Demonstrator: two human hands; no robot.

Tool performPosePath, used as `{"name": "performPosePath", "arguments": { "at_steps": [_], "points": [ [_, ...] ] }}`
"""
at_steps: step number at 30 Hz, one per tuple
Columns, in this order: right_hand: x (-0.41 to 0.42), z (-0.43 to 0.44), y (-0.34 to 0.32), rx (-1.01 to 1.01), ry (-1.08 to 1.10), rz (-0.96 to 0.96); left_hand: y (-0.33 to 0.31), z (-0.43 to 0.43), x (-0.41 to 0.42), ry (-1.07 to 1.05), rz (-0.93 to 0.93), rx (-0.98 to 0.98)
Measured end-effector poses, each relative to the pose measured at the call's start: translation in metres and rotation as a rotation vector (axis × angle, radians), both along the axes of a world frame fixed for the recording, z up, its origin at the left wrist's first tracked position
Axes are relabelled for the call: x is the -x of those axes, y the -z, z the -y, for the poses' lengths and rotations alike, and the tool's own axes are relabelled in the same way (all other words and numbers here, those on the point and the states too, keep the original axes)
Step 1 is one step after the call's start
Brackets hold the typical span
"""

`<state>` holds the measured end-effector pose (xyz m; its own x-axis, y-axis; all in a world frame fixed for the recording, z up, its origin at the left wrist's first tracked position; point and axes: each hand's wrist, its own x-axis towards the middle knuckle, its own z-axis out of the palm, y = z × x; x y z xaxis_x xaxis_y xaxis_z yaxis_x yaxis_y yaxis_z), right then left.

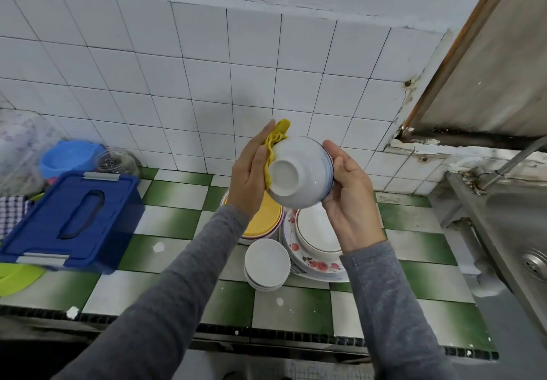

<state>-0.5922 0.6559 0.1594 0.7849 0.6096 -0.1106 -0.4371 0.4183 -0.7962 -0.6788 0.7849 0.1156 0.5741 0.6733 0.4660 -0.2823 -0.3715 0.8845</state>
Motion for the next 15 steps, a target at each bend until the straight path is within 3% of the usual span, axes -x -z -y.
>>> {"name": "performPosePath", "arguments": {
  "at_steps": [4,7,11,15],
  "points": [
    [-0.001,-0.002,0.006,-0.098,0.028,-0.155,-0.004,0.007,-0.001,-0.022,0.017,0.102],
    [0.004,-0.005,0.009,-0.03,0.136,-0.093,-0.008,0.012,0.001,-0.037,0.002,0.112],
    [0.015,-0.005,0.015,0.128,0.182,0.138,-0.009,0.017,0.0,-0.061,-0.007,0.141],
    [0.017,-0.001,0.026,0.297,0.071,0.576,-0.014,0.016,-0.001,-0.078,0.006,0.179]
  ]
}}
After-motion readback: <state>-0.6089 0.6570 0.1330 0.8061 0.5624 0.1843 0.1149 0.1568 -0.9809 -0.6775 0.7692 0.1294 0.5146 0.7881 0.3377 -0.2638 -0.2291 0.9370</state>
